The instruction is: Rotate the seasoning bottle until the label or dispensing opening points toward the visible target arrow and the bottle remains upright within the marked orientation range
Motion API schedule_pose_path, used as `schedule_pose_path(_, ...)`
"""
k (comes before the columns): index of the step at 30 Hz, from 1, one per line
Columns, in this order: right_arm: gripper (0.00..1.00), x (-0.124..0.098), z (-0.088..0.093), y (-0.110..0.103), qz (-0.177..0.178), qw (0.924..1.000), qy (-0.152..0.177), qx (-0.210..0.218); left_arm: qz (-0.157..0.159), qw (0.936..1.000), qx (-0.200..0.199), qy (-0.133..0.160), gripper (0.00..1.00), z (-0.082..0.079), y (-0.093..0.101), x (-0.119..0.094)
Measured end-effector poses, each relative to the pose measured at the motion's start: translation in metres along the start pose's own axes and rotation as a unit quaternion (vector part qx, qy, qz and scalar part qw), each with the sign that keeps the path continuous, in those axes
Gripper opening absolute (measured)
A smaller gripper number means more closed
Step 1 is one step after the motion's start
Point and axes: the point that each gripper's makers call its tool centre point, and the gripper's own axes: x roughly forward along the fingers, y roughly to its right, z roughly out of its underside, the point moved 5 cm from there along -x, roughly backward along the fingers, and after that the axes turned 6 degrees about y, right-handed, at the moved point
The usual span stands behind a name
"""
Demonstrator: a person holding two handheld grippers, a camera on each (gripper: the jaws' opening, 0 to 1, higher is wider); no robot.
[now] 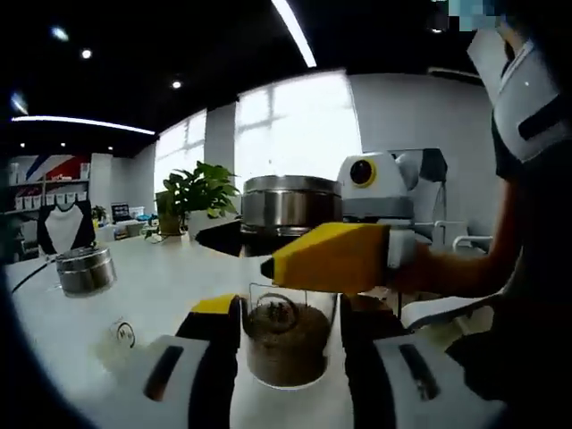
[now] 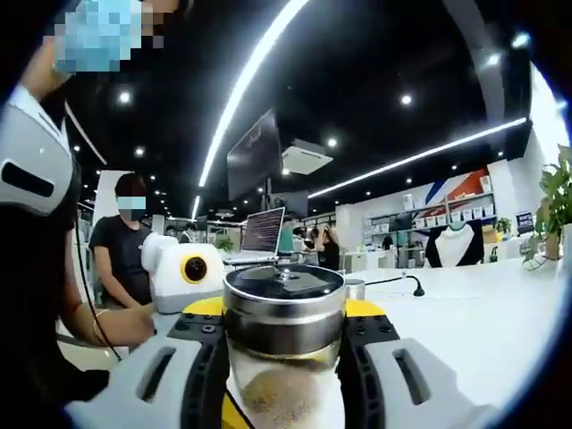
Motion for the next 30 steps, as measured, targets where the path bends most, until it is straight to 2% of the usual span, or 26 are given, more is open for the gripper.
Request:
schedule_pose_path(2, 0.44, 0.000, 0.000, -0.002, -0.008, 1.0000, -0.001, 0.002, 0.005, 0.9987, 0.034, -0.037, 0.48, 0.005, -0.002, 0.000)
schedule_pose_path(3, 0.44, 0.001, 0.001, -0.004, -0.012, 0.9999, -0.006, -0.007, 0.010, 0.9980, 0.047, -0.041, 0.50, 0.006, -0.001, 0.001)
schedule_pose_path(5, 0.44, 0.001, 0.002, -0.006, -0.019, 0.9997, -0.013, -0.010, 0.023, 0.9982, 0.043, -0.035, 0.49, 0.005, 0.003, 0.003)
schedule_pose_path(7, 0.44, 0.001, 0.003, -0.008, -0.025, 0.9996, -0.012, -0.006, 0.051, 0.9984, 0.016, -0.017, 0.48, 0.001, 0.010, 0.006)
schedule_pose_path(9, 0.44, 0.001, 0.003, -0.008, -0.030, 0.9995, -0.011, 0.000, 0.049, 0.9986, 0.011, -0.017, 0.47, 0.002, 0.005, 0.005)
schedule_pose_path(13, 0.44, 0.000, 0.003, -0.010, -0.042, 0.9990, -0.015, -0.002, 0.072, 0.9973, -0.001, -0.016, 0.48, 0.002, 0.008, 0.004)
schedule_pose_path(19, 0.44, 0.005, 0.009, -0.023, -0.082, 0.9960, -0.033, -0.009, 0.105, 0.9943, -0.010, -0.014, 0.49, 0.004, 0.014, 0.006)
schedule_pose_path(27, 0.45, 0.004, 0.012, -0.022, -0.089, 0.9954, -0.035, -0.009, 0.109, 0.9938, -0.005, -0.021, 0.49, 0.006, 0.014, 0.005)
schedule_pose_path(30, 0.45, 0.004, 0.013, -0.021, -0.091, 0.9949, -0.040, -0.018, 0.095, 0.9951, 0.006, -0.024, 0.49, 0.007, 0.015, 0.007)
